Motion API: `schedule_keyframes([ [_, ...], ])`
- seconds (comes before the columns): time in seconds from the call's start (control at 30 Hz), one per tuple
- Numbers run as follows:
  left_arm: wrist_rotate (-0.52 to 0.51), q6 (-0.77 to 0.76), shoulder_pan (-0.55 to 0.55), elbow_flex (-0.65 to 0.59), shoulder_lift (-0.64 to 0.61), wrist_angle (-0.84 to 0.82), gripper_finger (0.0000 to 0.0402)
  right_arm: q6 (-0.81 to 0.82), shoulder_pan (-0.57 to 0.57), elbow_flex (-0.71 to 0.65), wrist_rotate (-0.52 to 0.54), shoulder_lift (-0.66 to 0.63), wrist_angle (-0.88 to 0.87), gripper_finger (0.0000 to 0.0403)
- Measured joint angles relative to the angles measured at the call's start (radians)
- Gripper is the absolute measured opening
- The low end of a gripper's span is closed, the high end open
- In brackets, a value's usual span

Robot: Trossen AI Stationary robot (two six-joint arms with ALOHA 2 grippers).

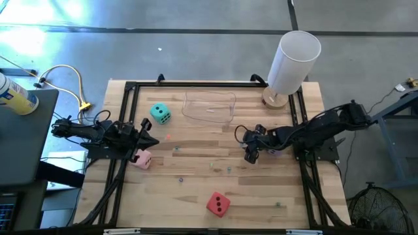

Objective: Pick & Place Dice
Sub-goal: Put the blue dice into the transparent bin

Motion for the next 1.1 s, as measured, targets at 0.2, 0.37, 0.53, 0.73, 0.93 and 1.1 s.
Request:
schedule_keyframes([
  [0.2,0.0,0.003,0.0,0.0,0.0,0.0,0.0,0.006,-0.002,0.0,0.01,0.066,0.028,0.0189],
  [0.37,0.0,0.003,0.0,0.0,0.0,0.0,0.0,0.004,-0.002,0.0,0.06,0.099,0.071,0.0189],
  [0.53,0.0,0.003,0.0,0.0,0.0,0.0,0.0,0.004,-0.025,0.0,0.079,0.099,0.07,0.0189],
  [0.73,0.0,0.003,0.0,0.0,0.0,0.0,0.0,0.035,-0.072,0.0,0.082,0.099,0.073,0.0188],
  [0.93,0.0,-0.001,0.0,0.0,0.0,0.0,0.0,0.039,-0.087,0.0,0.042,0.099,0.073,0.0188],
  [1.1,0.0,-0.001,0.0,0.0,0.0,0.0,0.0,0.039,-0.087,0.0,0.047,0.099,0.073,0.0188],
])
